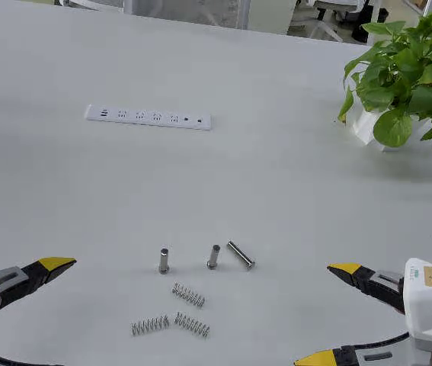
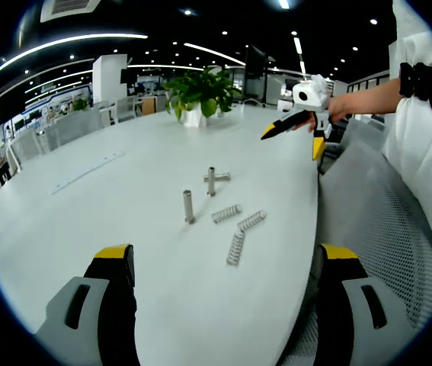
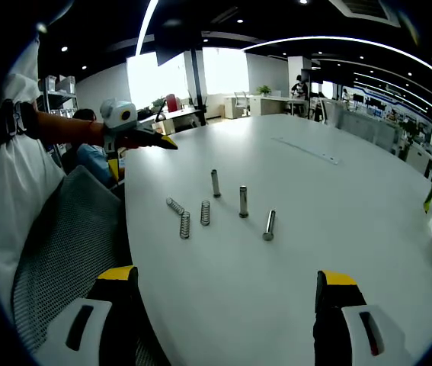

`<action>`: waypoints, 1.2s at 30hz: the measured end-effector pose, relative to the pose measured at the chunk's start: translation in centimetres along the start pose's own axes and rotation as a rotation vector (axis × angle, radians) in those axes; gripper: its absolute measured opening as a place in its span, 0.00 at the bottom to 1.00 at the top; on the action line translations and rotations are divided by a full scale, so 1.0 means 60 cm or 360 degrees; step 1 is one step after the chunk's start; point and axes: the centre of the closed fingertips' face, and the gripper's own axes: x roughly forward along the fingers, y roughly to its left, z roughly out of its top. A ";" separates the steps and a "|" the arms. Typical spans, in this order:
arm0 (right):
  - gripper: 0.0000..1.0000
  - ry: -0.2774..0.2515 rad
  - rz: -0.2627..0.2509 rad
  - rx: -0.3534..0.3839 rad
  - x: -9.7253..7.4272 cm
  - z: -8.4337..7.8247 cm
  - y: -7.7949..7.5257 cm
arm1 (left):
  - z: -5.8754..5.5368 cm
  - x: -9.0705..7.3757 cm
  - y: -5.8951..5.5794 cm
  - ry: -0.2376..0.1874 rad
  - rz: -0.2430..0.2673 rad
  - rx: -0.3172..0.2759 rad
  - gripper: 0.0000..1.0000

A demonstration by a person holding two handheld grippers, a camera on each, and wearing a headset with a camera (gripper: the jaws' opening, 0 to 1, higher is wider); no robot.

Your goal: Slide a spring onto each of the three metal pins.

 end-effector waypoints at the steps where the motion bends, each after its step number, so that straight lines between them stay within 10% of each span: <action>1: 0.96 0.0000 0.0001 0.0000 0.000 0.001 0.000 | 0.000 0.000 0.000 0.0001 -0.0001 -0.0001 0.99; 36: 0.95 -0.0002 0.0012 0.0007 0.006 0.003 -0.001 | -0.003 0.004 -0.005 0.0009 -0.0020 0.0001 0.99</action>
